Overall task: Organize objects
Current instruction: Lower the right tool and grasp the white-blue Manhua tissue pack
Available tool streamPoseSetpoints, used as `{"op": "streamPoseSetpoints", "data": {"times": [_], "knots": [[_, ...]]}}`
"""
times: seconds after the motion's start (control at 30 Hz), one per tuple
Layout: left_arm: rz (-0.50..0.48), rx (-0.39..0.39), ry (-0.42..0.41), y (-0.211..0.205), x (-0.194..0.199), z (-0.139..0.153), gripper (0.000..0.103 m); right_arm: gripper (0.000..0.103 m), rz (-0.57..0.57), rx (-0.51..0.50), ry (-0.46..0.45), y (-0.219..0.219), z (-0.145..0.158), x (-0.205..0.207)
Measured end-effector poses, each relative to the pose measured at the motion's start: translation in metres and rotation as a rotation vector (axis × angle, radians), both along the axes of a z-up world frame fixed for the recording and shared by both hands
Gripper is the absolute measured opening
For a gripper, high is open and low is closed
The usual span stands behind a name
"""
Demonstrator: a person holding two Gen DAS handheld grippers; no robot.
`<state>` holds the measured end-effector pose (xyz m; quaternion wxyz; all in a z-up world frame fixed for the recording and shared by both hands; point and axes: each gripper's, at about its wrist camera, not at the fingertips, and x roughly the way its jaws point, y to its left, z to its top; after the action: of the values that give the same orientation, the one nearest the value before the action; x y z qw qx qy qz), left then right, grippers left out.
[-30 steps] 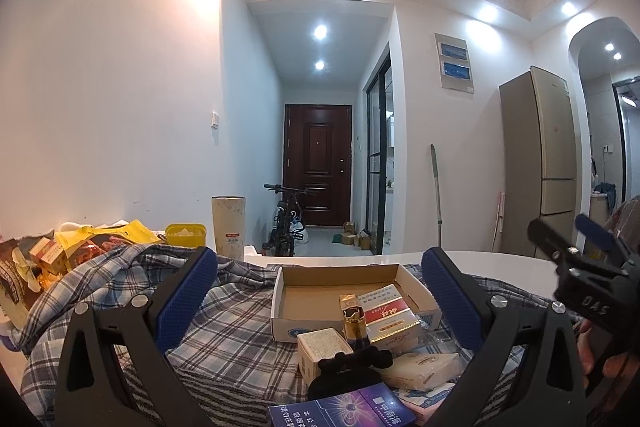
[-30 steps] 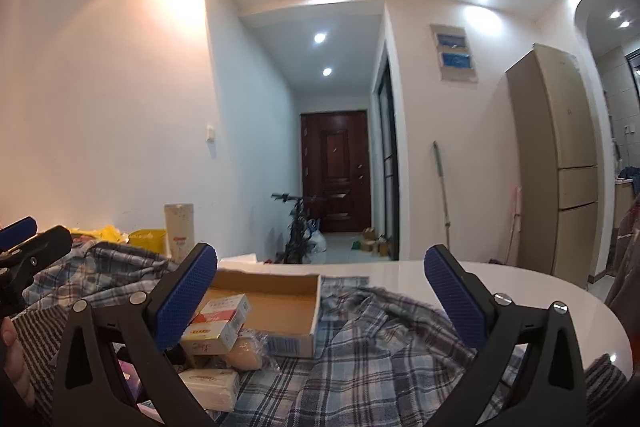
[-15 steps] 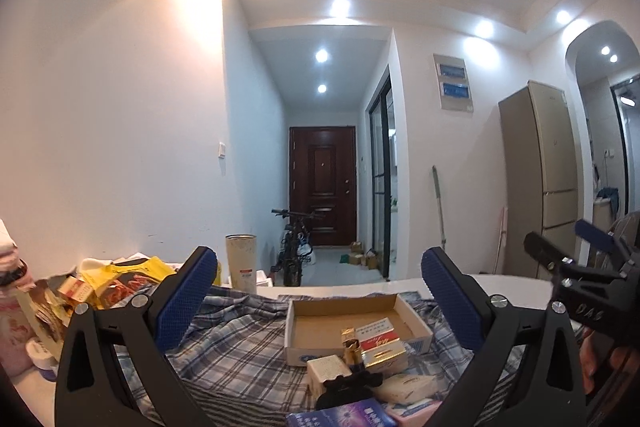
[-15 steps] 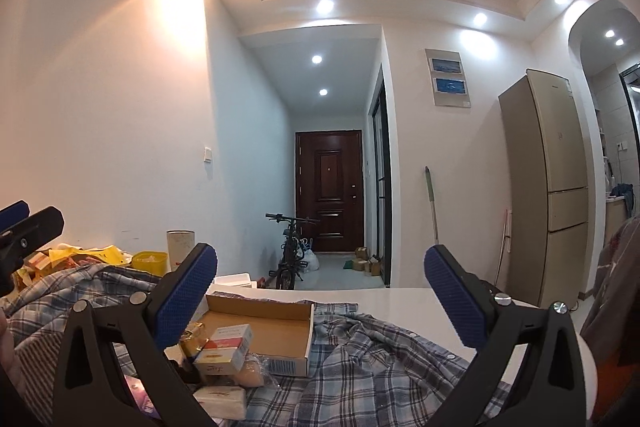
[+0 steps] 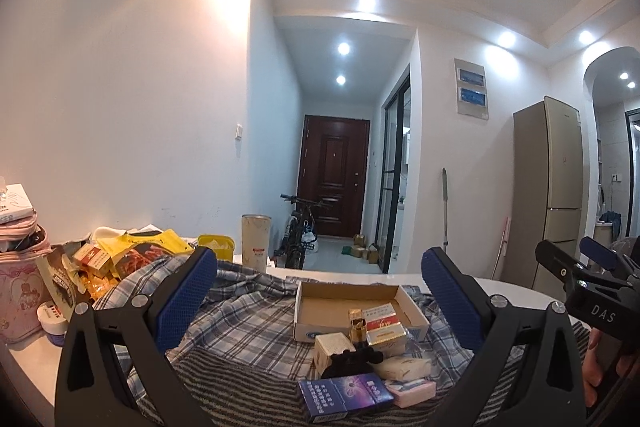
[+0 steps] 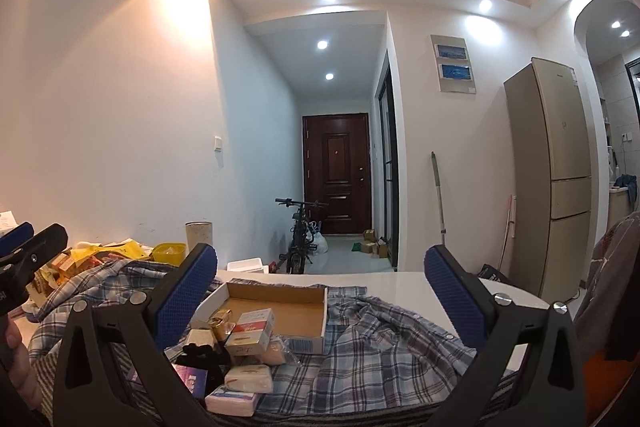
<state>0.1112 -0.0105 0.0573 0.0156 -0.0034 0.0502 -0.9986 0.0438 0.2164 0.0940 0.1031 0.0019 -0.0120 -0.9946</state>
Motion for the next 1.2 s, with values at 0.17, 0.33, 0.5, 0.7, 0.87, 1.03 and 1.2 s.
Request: {"op": "streamPoseSetpoints", "data": {"times": [0.17,0.33,0.5,0.7,0.87,1.03,1.2], "knots": [[0.006,-0.045,-0.031,-0.003,0.002,-0.02,0.103,0.103,0.04,0.081,-0.092,-0.017,-0.027,-0.001],[0.02,-0.049,-0.091,-0.003,-0.005,-0.042,0.103,0.099,0.123,0.083,-0.23,-0.029,-0.056,-0.014],[0.03,-0.097,-0.129,-0.005,-0.018,-0.056,0.103,0.091,0.18,0.082,-0.372,-0.047,-0.085,-0.032],[0.01,-0.017,-0.173,-0.021,-0.028,-0.066,0.103,0.083,0.206,0.141,-0.484,-0.072,-0.115,-0.053],[0.014,-0.004,-0.2,-0.025,-0.035,-0.075,0.103,0.076,0.216,0.16,-0.587,-0.079,-0.126,-0.073],[0.005,0.017,-0.224,-0.027,-0.041,-0.077,0.103,0.075,0.203,0.171,-0.622,-0.079,-0.126,-0.076],[0.014,0.015,-0.226,-0.025,-0.041,-0.076,0.103,0.07,0.221,0.207,-0.646,-0.088,-0.127,-0.081]]}}
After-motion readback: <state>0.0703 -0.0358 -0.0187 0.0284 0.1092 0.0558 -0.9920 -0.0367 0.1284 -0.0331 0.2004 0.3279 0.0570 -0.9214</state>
